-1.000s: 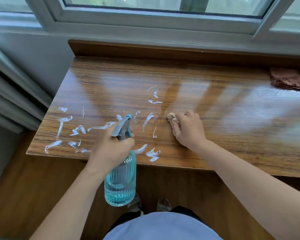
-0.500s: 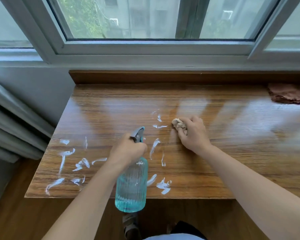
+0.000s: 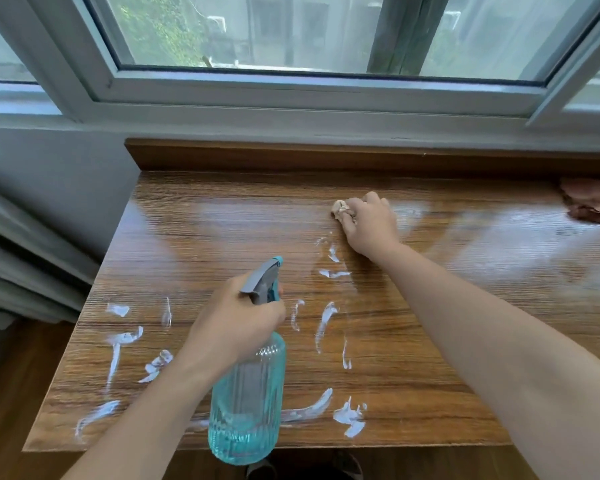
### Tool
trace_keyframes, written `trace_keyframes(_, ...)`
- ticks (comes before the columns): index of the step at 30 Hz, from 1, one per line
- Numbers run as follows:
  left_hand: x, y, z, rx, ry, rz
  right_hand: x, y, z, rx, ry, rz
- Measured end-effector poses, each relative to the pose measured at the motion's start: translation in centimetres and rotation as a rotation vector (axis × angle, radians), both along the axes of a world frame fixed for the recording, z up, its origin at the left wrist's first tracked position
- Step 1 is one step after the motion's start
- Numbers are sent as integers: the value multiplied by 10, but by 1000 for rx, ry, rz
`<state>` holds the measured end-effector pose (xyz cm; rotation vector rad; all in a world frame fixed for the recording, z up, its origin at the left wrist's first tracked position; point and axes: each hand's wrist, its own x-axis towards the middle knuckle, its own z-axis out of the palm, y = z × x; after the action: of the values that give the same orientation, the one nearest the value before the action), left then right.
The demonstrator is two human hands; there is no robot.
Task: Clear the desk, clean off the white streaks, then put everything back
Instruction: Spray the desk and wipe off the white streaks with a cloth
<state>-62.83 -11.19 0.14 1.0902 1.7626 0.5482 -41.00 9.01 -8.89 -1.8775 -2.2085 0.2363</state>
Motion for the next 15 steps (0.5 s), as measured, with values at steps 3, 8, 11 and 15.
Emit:
trace_keyframes(3,-6,-5,7,22,-8,5,-3,-38,2,-2,65,207)
trace_keyframes(8,-12,-12,16,47,-29,-1,25,-112,-2,-30,141,662)
trace_keyframes(11,-13,-15,21,60,-56,-6,29,-68,-8,57,83,472)
trace_keyframes(15,-12,-18,21,82,-58,-32,12,-10,-8,106,55,-5)
